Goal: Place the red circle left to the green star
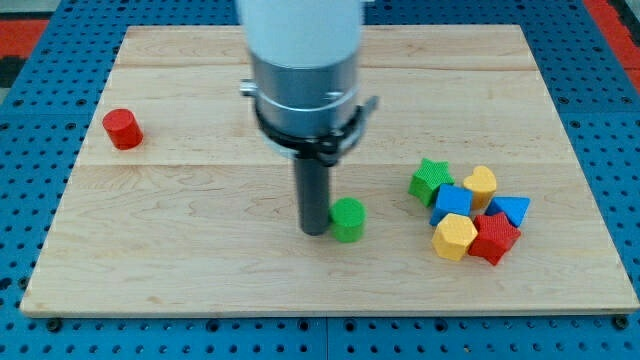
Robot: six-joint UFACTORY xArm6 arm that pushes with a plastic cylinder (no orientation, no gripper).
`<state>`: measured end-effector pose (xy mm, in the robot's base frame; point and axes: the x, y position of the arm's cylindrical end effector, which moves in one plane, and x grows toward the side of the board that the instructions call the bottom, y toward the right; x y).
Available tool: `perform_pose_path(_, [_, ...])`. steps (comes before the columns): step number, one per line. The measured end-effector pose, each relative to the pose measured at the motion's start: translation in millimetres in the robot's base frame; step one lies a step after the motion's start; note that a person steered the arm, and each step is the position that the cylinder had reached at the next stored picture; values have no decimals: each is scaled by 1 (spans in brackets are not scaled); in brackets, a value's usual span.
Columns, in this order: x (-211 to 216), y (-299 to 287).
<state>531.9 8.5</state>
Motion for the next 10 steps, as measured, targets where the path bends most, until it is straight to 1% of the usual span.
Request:
perform_pose_path(1, [0, 63])
perform_pose_path(2, [-1, 48])
perform_pose_path(3, [-37, -41])
perform_pose_path(5, [-112, -271])
perform_pose_path(6, [-129, -313])
perform_pose_path(7, [-131, -268])
perform_pose_path(8, [-131, -209])
perform_pose_path(10, [-169, -230])
